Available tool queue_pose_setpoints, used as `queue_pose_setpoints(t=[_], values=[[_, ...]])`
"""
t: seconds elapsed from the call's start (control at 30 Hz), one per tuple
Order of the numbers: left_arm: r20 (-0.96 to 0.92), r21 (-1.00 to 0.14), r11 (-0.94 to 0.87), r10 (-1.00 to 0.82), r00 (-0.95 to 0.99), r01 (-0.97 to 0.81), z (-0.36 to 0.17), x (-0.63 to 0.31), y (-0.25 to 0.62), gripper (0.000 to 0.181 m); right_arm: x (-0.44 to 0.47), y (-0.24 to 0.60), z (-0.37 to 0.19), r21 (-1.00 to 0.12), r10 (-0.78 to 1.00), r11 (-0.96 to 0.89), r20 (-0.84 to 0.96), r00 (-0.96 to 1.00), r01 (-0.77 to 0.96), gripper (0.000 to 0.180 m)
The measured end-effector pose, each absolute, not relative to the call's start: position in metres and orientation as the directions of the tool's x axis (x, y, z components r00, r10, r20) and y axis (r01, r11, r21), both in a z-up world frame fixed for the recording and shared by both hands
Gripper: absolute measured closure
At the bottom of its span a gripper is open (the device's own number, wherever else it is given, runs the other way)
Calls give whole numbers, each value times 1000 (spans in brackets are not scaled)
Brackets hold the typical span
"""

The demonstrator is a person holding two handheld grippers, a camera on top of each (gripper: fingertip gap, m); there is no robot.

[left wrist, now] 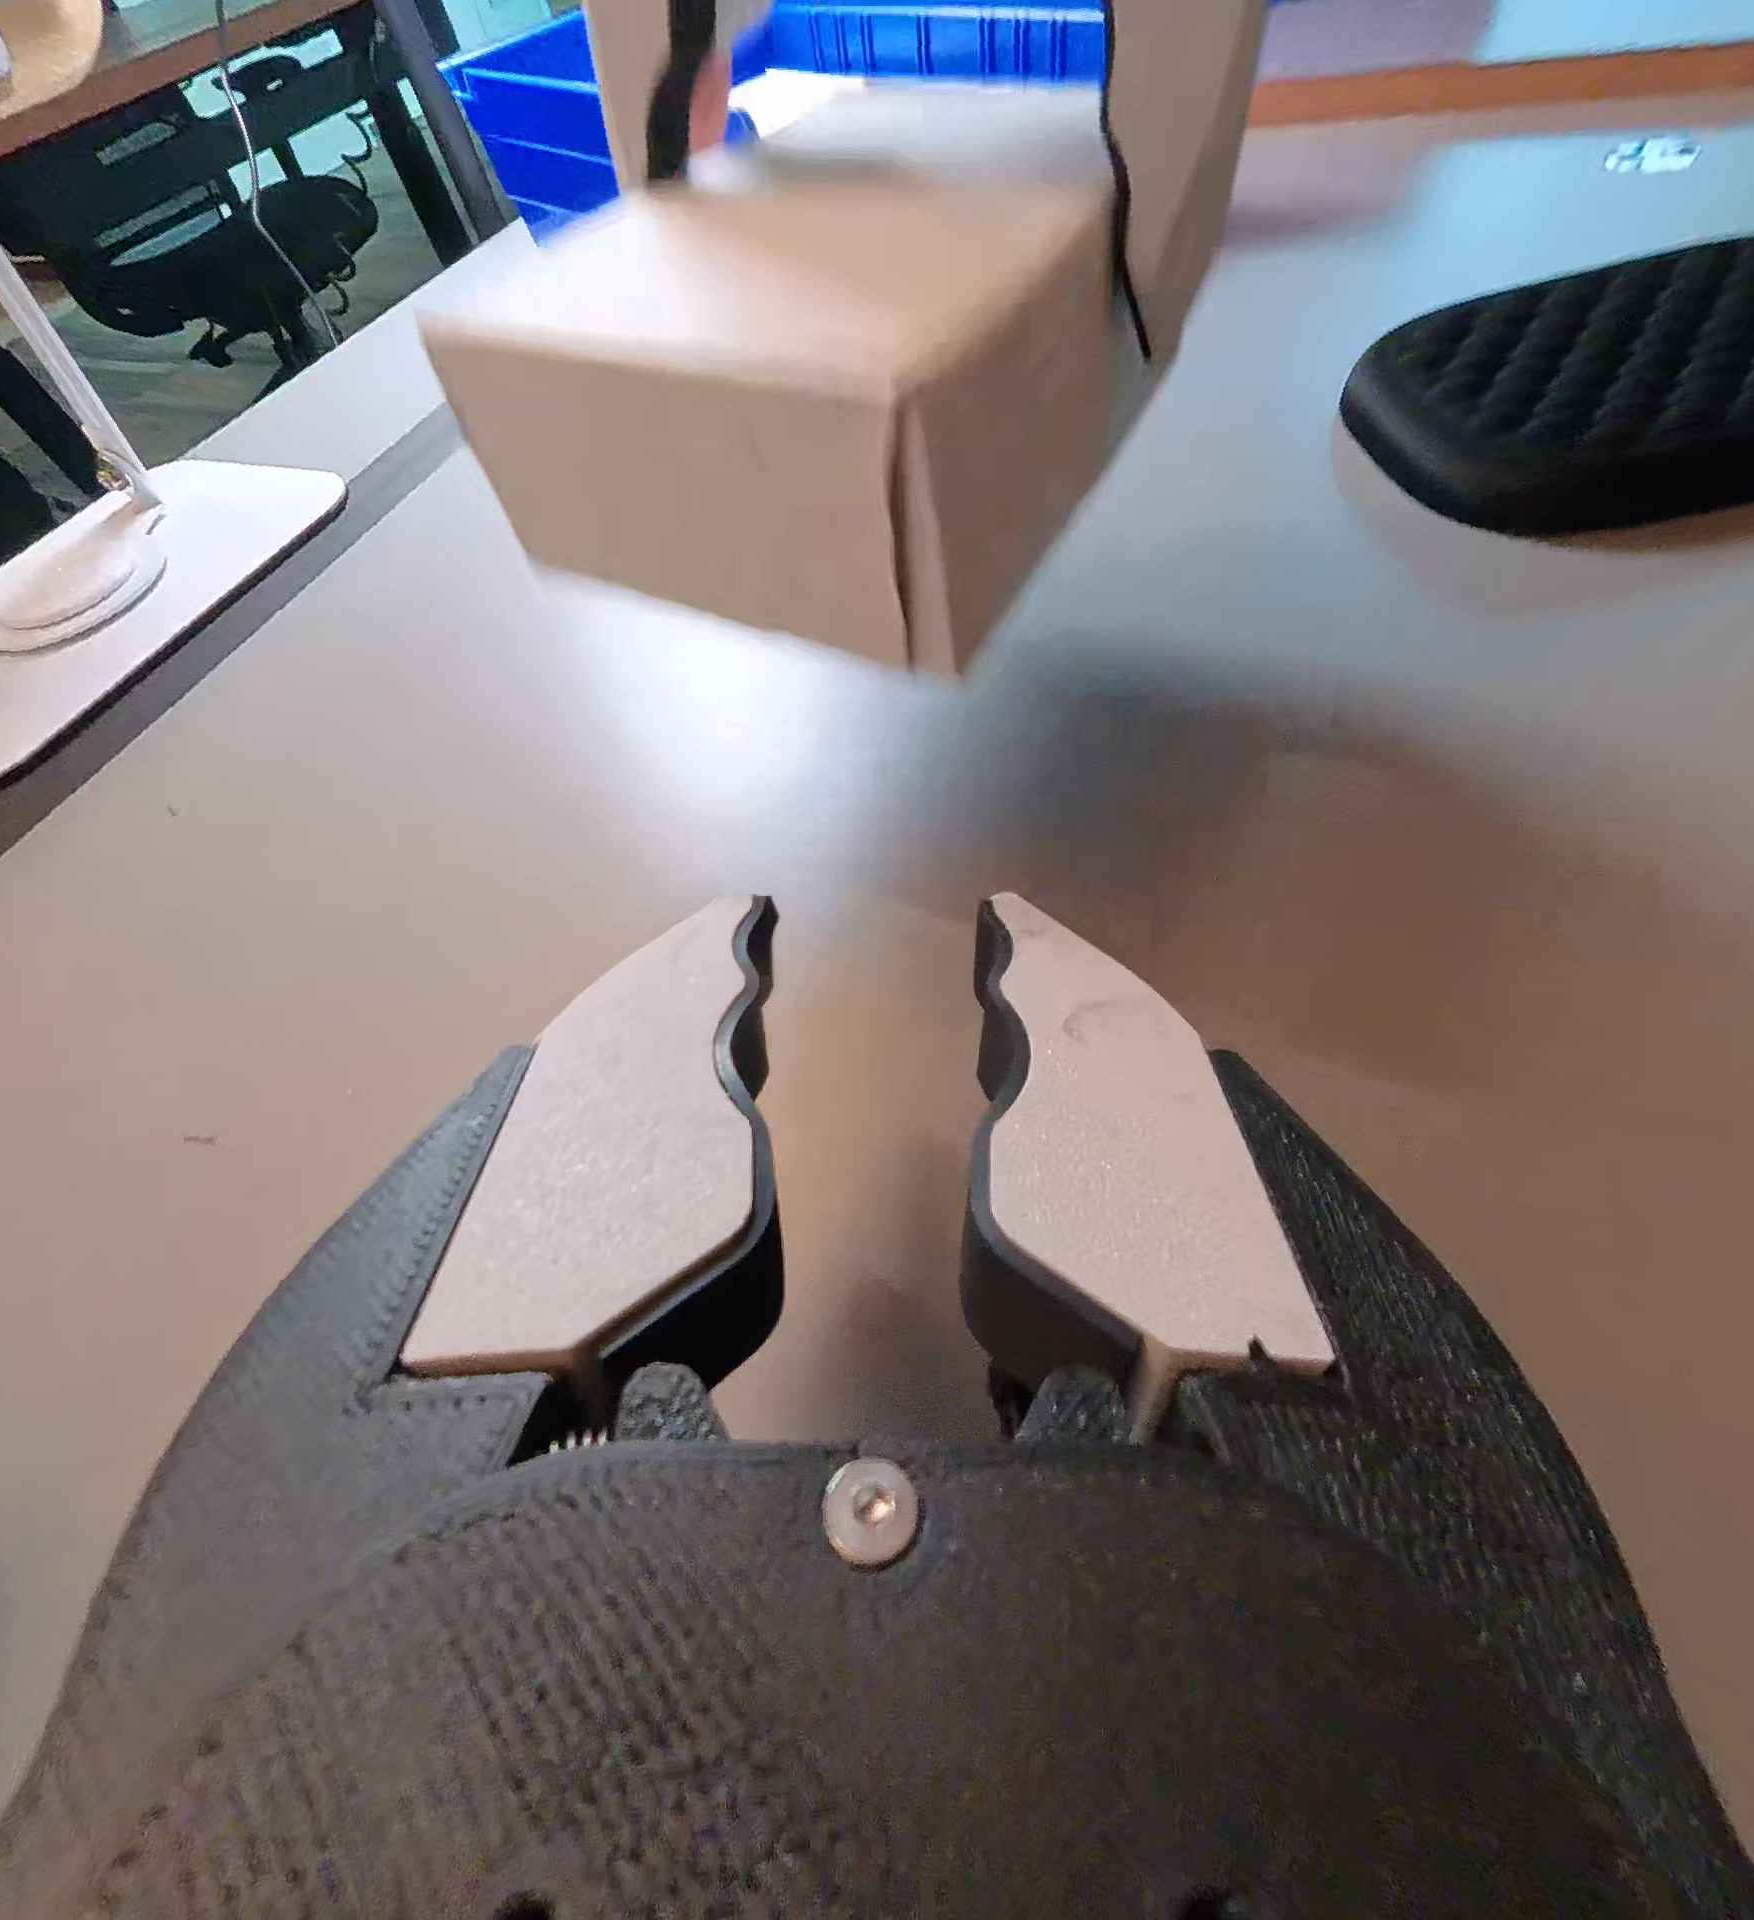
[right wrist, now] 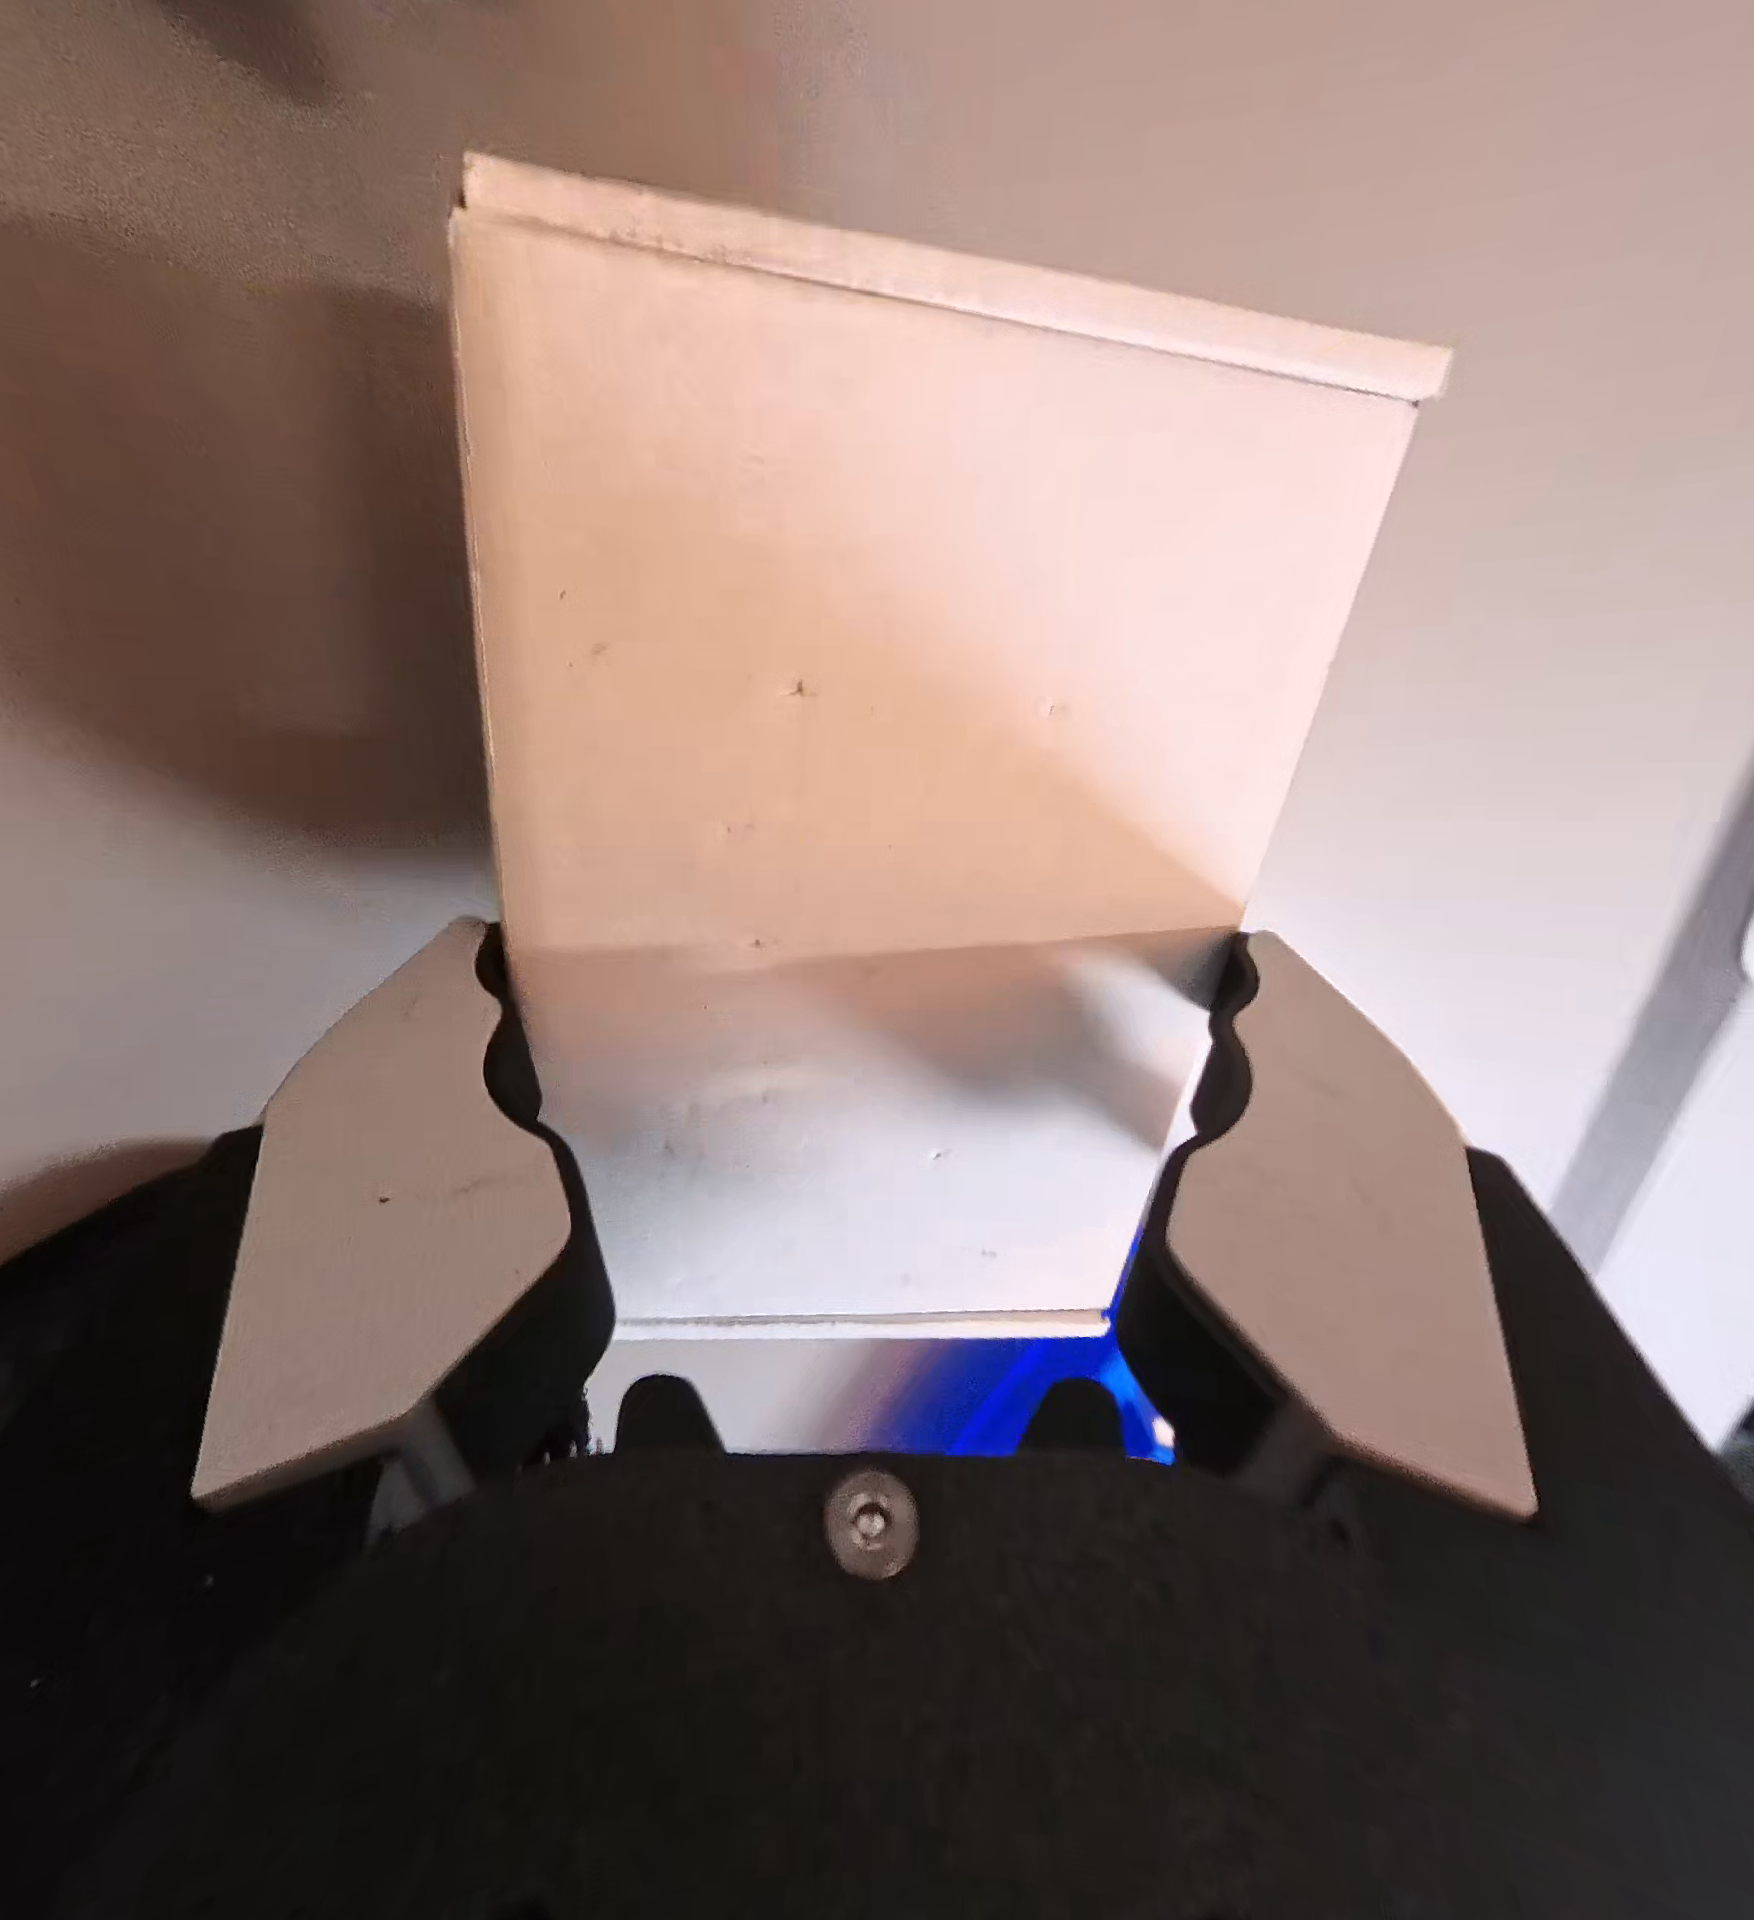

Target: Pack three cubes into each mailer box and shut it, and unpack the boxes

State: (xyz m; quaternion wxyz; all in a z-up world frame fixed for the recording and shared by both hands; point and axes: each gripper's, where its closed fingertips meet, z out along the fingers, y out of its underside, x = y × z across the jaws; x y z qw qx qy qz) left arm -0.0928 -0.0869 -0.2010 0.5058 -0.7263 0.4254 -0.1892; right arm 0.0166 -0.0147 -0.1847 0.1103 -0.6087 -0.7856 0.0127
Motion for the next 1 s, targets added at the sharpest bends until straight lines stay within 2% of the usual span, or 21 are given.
queue_pose_setpoints(t=[0.17,0.33,0.5,0.63,0.93,1.0], values=[[-94,-915,-160,-808,582,-370,-196,-92,-86,137,89,52,-110,-156,951,88,308,-37,984,55],[-102,-919,-156,-793,600,-361,-195,-94,-83,137,172,122,-82,-116,915,-66,389,106,991,55],[-86,-933,-158,-775,626,-323,-191,-95,-83,138,241,194,-101,-45,889,-191,416,193,980,55],[-52,-947,-181,-731,680,-266,-185,-99,-83,133,272,244,-129,-36,879,-254,408,246,967,55],[-50,-960,-182,-634,772,-211,-173,-111,-72,126,292,289,-178,-11,907,-259,341,247,966,55],[-47,-960,-186,-631,774,-210,-174,-110,-70,126,294,295,-176,-3,900,-232,378,216,973,65]])
